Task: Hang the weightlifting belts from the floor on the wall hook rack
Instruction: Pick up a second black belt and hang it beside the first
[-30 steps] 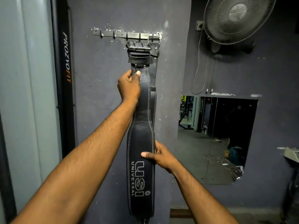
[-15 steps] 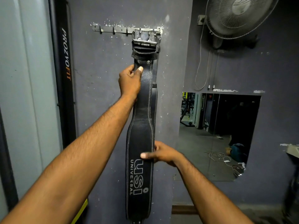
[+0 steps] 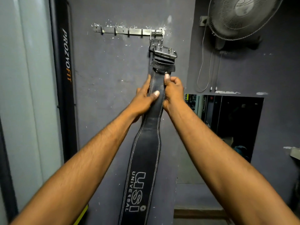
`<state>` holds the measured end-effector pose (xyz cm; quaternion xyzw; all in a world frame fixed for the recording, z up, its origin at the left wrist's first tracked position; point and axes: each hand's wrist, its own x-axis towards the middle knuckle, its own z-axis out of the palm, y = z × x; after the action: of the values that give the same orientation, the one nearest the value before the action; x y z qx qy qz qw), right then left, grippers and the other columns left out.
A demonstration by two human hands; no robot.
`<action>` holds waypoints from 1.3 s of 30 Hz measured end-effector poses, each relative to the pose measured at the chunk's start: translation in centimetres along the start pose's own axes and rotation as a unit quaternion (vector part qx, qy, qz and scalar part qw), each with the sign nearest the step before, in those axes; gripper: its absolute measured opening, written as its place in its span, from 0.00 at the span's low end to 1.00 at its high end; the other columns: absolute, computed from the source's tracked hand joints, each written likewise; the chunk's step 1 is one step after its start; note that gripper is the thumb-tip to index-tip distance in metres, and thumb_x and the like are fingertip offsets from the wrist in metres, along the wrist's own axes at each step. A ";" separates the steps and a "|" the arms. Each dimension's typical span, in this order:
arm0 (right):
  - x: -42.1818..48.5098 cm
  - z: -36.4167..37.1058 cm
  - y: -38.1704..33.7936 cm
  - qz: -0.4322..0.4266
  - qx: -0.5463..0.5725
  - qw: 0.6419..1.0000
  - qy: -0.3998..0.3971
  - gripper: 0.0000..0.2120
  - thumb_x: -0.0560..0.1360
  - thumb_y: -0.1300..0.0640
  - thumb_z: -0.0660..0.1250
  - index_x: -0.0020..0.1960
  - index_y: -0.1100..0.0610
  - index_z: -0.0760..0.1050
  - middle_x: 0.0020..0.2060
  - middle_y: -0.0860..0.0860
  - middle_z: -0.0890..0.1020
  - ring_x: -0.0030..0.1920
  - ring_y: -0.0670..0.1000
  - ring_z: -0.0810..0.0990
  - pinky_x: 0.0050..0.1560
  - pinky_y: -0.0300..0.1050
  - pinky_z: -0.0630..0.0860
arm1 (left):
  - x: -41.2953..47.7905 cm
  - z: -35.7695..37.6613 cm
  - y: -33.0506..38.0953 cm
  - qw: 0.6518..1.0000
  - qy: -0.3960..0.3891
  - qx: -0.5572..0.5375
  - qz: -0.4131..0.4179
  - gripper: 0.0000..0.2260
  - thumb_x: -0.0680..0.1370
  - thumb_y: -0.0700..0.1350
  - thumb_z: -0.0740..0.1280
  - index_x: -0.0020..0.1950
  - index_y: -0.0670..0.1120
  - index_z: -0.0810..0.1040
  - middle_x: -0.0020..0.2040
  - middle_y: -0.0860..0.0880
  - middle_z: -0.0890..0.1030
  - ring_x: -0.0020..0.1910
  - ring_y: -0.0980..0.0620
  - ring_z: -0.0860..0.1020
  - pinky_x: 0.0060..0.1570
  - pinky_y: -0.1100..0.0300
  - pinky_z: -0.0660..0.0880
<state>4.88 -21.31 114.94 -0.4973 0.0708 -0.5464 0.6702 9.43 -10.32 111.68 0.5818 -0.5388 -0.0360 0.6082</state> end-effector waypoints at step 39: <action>2.0 -0.5 -2.2 -0.151 -0.001 0.984 0.098 0.12 0.77 0.56 0.70 0.37 0.52 0.71 0.38 0.55 0.72 0.41 0.55 0.70 0.43 0.51 0.71 | -11.6 -1.5 -11.0 0.978 -0.128 -0.052 -0.156 0.20 0.79 0.36 0.67 0.67 0.52 0.71 0.58 0.49 0.83 0.55 0.51 0.84 0.54 0.56 0.81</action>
<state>3.88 -22.99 117.17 -0.4467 0.0611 -0.6874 0.5694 12.07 -5.09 96.72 0.6168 -0.5117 -0.2327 0.5509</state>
